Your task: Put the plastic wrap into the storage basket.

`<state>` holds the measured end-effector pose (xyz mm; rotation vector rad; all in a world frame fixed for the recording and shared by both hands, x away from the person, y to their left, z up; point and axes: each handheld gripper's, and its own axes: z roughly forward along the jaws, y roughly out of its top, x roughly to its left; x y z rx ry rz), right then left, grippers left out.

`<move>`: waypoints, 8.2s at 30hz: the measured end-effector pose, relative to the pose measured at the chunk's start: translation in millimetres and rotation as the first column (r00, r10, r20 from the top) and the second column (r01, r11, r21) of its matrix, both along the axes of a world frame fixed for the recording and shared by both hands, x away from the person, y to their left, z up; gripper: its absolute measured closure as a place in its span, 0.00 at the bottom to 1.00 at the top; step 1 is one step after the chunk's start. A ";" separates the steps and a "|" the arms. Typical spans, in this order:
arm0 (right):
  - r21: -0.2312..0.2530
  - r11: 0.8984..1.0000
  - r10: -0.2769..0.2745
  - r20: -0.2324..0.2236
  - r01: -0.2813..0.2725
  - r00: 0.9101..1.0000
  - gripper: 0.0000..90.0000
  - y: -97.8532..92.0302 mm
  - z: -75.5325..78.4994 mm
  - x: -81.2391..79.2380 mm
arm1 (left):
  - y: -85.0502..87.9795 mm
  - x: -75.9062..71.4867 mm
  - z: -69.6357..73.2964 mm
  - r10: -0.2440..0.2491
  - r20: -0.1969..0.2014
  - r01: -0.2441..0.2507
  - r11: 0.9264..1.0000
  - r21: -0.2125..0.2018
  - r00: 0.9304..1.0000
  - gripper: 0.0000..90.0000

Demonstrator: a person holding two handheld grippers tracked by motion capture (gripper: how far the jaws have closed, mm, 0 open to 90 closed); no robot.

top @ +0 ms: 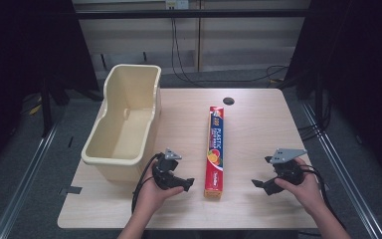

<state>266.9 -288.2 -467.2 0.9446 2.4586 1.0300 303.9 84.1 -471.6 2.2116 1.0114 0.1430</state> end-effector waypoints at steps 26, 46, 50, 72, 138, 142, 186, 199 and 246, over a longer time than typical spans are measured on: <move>0.035 0.997 -0.070 0.000 0.070 0.998 0.04 -11.9 1.7 -3.6 | -62.9 65.6 43.0 -0.001 -0.138 -0.003 0.999 -0.033 0.990 0.06; 0.059 0.994 -0.089 -0.003 0.089 0.996 0.04 -15.9 1.7 -2.3 | -102.5 96.9 40.9 0.009 -0.211 -0.010 1.000 -0.005 0.977 0.02; 0.062 0.994 -0.089 -0.002 0.089 0.996 0.04 -16.3 1.9 -2.1 | -108.8 100.3 36.6 0.045 -0.212 -0.041 0.999 0.022 0.976 0.02; 0.087 0.990 -0.115 -0.002 0.115 0.993 0.05 -21.8 4.0 -1.5 | -129.1 104.3 13.0 0.097 -0.182 -0.080 0.992 0.099 0.978 0.14; 0.090 0.989 -0.115 -0.003 0.115 0.993 0.05 -21.2 3.7 -0.4 | -108.7 115.7 49.8 0.259 -0.349 -0.148 0.938 0.313 0.901 0.46; 0.092 0.990 -0.108 -0.004 0.108 0.994 0.05 -20.2 3.5 -0.3 | -100.1 115.9 65.0 0.263 -0.359 -0.140 0.932 0.333 0.895 0.46; 0.091 0.990 -0.105 -0.004 0.105 0.994 0.05 -20.0 3.1 -1.2 | -33.4 120.1 184.4 0.277 -0.414 -0.132 0.929 0.346 0.867 0.45; 0.089 0.990 -0.107 -0.002 0.106 0.994 0.05 -20.9 3.5 -1.7 | -9.8 119.1 208.6 0.305 -0.421 -0.171 0.930 0.325 0.854 0.45; 0.082 0.992 -0.096 -0.012 0.096 0.995 0.05 -19.0 2.0 -2.0 | 63.9 118.1 266.5 0.446 -0.379 -0.350 0.889 0.296 0.811 0.46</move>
